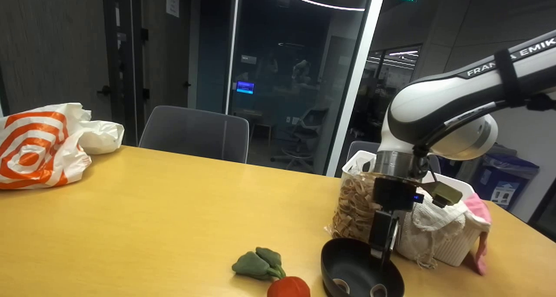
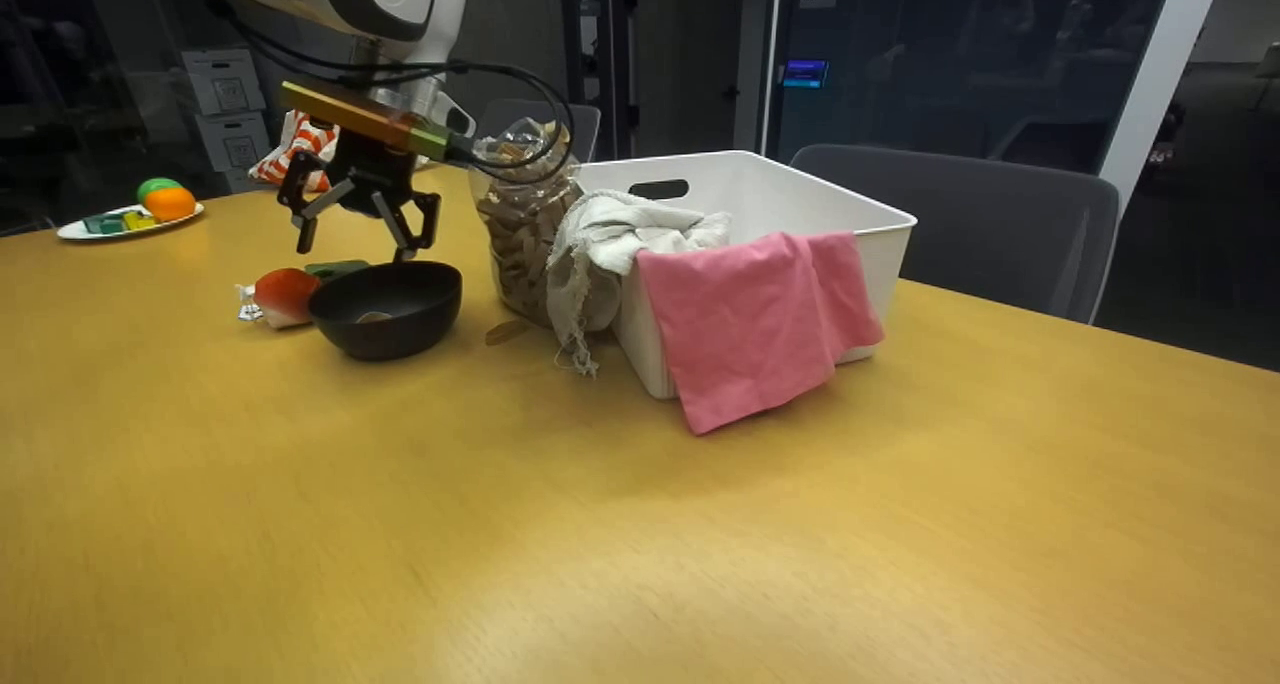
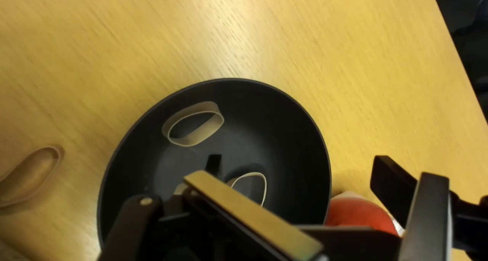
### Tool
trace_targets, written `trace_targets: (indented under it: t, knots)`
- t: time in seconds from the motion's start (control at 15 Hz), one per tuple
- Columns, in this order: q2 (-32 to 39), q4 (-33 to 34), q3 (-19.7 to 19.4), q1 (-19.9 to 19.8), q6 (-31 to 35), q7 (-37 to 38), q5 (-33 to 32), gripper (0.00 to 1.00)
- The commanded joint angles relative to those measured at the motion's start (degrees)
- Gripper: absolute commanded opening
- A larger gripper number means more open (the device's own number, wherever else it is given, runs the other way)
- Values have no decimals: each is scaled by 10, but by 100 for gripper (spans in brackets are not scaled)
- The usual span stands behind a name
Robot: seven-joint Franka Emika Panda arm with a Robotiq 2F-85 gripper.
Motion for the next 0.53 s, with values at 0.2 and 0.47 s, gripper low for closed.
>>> trace_targets:
  t: [0.2,0.47]
  knots:
    - [5,0,2,-1,-3,-3,4,100]
    - [2,-22,6,-1,10,-11,18,100]
